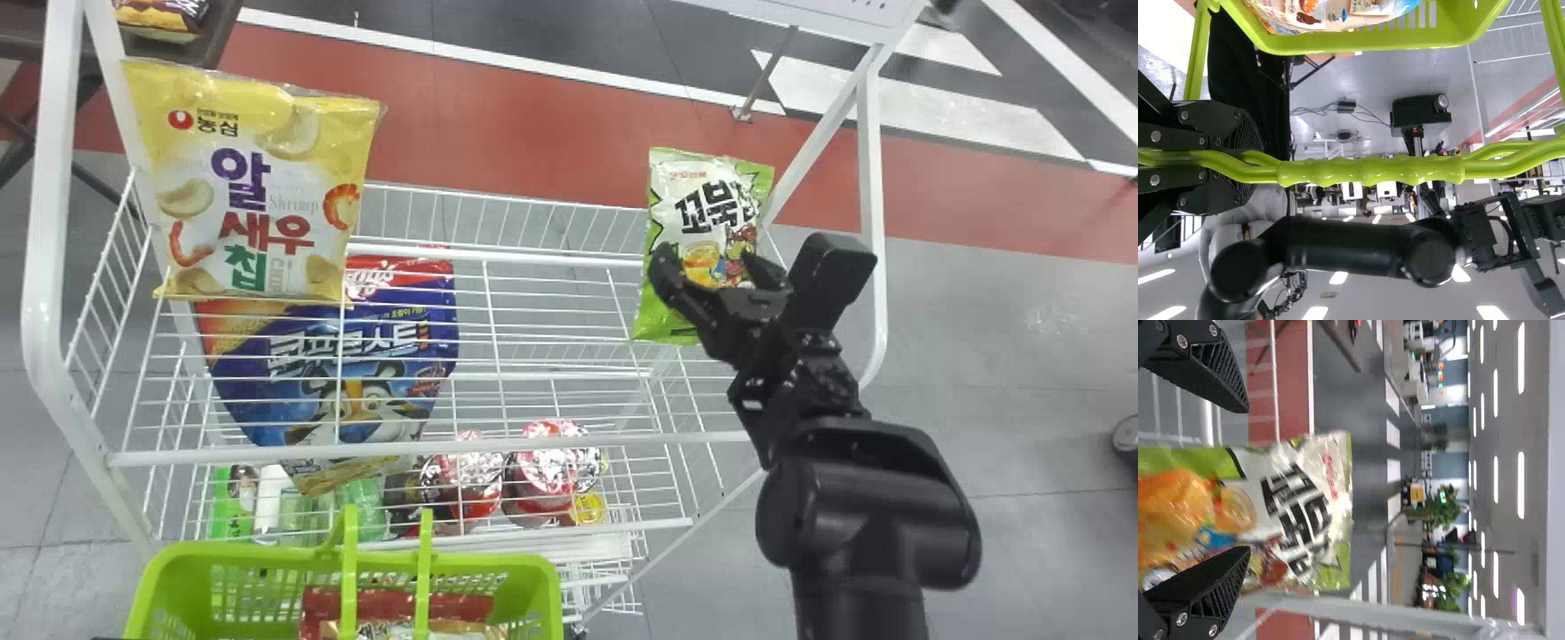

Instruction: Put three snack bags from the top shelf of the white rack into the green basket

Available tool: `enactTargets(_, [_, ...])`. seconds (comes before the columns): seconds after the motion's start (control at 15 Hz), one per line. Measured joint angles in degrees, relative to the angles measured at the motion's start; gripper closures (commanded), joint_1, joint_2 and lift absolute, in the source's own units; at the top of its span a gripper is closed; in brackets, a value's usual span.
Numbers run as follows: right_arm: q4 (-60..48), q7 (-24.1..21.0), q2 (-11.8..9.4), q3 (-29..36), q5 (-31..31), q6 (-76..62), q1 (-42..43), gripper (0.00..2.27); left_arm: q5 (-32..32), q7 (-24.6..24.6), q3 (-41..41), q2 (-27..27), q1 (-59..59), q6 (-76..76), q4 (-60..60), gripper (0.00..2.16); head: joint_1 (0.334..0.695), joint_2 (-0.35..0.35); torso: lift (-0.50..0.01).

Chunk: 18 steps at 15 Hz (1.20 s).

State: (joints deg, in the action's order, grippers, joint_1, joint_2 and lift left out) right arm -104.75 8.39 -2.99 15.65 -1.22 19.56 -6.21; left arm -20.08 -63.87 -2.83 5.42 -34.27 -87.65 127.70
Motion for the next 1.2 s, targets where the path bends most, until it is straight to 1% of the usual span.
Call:
enactTargets(0.13, [4.7,-0.6,0.0,1.1,2.2,-1.0,3.3,0.08,0.0,-0.1,0.2,0.0,0.3,0.0,-0.2,2.15,0.695,-0.35,0.0])
enactTargets(0.2, [7.0,-0.1,-0.1,1.8,2.5,0.0,5.1,0.19,0.0,-0.1,0.3,0.0,0.5,-0.1,-0.3,2.15,0.695,-0.35,0.0])
enactTargets(0.27, [8.5,0.5,-0.4,2.5,2.6,1.2,6.2,0.41,0.0,-0.1,0.2,0.0,0.7,-0.2,-0.4,2.15,0.695,-0.35,0.0])
enactTargets(0.33, [9.6,1.7,-0.7,3.3,2.7,2.9,7.2,1.11,0.0,0.1,0.1,0.0,1.0,-0.4,-0.5,2.15,0.695,-0.35,0.0])
enactTargets(0.4, [10.0,3.3,-0.8,3.7,3.0,4.2,7.6,1.92,0.0,0.3,0.0,0.0,1.2,-0.5,-0.6,2.15,0.695,-0.35,0.0])
enactTargets(0.47, [10.2,4.9,-0.9,3.9,3.4,6.0,7.9,2.1,0.1,0.6,-0.2,0.0,1.4,-0.7,-0.6,2.15,0.695,-0.35,0.0])
enactTargets(0.6, [9.6,6.8,-0.9,3.9,3.6,7.7,7.2,2.13,0.1,0.8,-0.4,0.0,1.7,-0.9,-0.7,2.15,0.695,-0.35,0.0])
enactTargets(0.93, [5.3,7.0,-0.5,3.7,3.0,6.7,4.2,2.13,0.0,0.8,-0.4,0.0,1.8,-1.1,-0.7,2.15,0.695,-0.35,0.0])
enactTargets(1.07, [-0.2,7.0,-0.3,3.3,1.6,9.5,0.9,2.13,0.0,0.8,-0.3,0.0,1.8,-1.1,-0.6,2.15,0.695,-0.35,0.0])
enactTargets(1.2, [-10.0,7.1,-0.1,2.5,-0.8,14.3,-5.2,2.13,-0.1,0.8,-0.2,0.0,1.9,-1.2,-0.5,2.15,0.695,-0.35,0.0])
